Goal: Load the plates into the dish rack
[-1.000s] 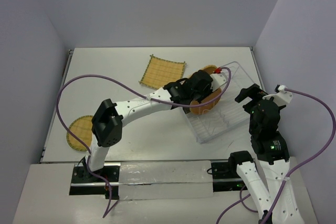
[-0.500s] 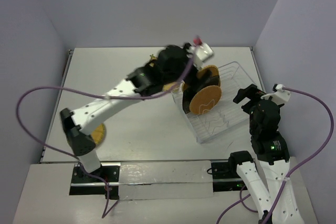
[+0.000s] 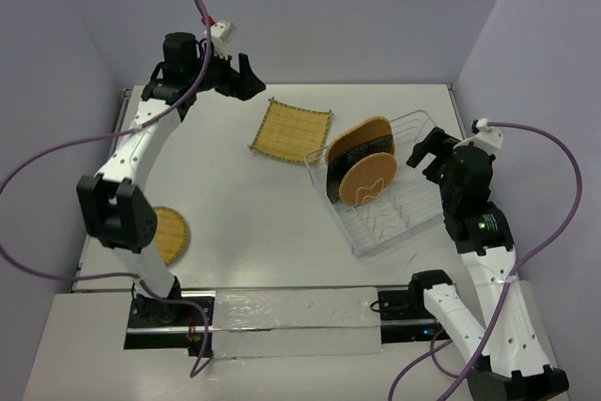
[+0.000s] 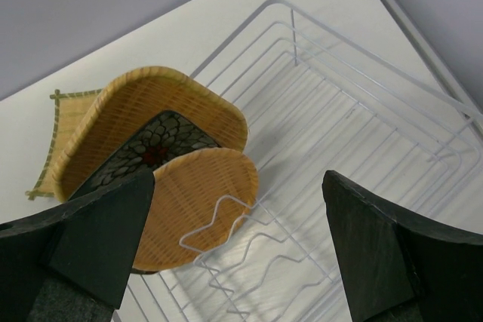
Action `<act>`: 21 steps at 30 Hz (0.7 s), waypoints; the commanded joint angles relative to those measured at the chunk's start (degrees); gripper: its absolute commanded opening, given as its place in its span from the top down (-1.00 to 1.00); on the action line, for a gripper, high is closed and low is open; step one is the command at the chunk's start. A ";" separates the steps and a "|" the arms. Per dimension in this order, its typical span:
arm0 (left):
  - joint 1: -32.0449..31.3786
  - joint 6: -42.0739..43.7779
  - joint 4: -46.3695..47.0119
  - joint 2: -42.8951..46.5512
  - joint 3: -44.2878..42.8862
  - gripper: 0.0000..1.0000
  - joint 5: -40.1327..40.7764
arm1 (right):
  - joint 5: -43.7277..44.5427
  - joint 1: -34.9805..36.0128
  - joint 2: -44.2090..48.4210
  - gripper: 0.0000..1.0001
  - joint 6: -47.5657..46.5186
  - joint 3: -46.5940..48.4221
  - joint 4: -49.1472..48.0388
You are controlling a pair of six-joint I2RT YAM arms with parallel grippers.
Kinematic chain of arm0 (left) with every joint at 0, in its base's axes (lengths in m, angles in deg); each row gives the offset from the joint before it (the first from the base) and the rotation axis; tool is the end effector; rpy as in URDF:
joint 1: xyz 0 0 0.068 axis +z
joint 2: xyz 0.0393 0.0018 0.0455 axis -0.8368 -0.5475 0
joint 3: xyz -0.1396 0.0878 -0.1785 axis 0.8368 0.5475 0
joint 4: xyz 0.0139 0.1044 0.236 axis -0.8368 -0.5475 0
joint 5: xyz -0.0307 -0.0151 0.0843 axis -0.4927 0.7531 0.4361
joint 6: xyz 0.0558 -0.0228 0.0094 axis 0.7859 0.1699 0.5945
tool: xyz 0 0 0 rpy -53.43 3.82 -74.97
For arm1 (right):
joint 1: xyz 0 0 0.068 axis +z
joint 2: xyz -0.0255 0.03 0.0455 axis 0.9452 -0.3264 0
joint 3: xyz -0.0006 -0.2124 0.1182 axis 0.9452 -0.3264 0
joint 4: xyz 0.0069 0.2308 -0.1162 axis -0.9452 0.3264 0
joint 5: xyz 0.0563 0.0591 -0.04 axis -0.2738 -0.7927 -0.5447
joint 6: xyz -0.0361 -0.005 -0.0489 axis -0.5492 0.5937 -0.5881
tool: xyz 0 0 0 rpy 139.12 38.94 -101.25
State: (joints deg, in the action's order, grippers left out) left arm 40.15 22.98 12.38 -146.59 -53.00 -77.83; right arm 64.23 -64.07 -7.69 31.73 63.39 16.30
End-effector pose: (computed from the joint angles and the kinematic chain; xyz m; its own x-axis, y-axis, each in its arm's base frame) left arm 0.3732 -0.1349 0.3764 -0.3421 0.0211 -0.9394 0.6689 0.7076 -0.2276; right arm 0.1691 0.0056 0.3387 -0.2014 0.3495 -0.9151 0.2933 0.9128 0.2841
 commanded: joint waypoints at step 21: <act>8.64 -4.90 -9.70 -42.71 -21.79 -0.99 -17.48 | 1.86 0.16 -4.57 -0.99 1.17 3.60 -3.37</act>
State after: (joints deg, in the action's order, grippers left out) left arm 48.93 20.37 3.00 -187.88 -74.44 -92.86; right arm 65.15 -64.07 -12.28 32.46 66.14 15.01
